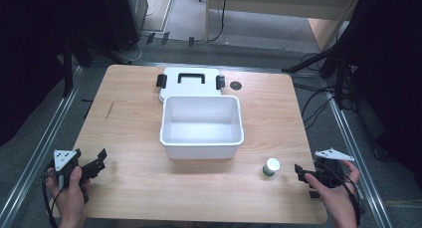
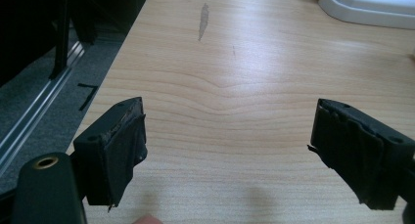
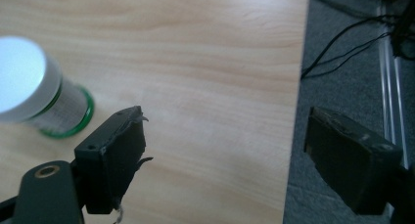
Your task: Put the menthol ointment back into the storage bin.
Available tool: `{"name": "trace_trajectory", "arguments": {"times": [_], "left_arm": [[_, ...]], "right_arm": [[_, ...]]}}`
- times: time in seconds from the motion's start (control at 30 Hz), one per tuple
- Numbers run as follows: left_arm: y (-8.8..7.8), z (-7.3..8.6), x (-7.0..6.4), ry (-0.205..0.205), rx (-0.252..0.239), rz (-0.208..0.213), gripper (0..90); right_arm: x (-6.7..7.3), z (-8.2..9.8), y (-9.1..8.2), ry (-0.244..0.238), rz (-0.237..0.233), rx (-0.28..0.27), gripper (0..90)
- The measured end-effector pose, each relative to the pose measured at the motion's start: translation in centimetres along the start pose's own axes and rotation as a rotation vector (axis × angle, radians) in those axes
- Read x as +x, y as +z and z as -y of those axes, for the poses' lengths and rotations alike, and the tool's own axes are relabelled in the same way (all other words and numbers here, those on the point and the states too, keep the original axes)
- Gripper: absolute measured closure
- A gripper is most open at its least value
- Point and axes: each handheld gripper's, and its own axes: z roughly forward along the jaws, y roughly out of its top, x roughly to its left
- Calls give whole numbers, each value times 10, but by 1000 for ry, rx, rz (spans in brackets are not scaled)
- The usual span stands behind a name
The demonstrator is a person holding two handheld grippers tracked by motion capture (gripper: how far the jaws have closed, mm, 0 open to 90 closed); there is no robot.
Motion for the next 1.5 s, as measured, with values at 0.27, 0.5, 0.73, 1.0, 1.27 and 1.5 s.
{"name": "trace_trajectory", "arguments": {"times": [0.27,0.5,0.73,1.0,1.27,1.5], "left_arm": [[1,0,0,-2,2,7,140],[1,0,1,-5,6,9,140],[1,0,1,-8,5,12,140],[1,0,2,-10,8,12,140],[1,0,2,-20,7,12,140],[2,-1,1,-11,16,11,142]], "right_arm": [[21,-16,4,-212,-41,243,137],[27,-31,6,-294,-68,402,133],[41,-42,8,-336,-98,536,142],[55,-53,12,-357,-130,566,193],[68,-66,16,-382,-140,571,239],[79,-76,21,-409,-151,571,264]]}}
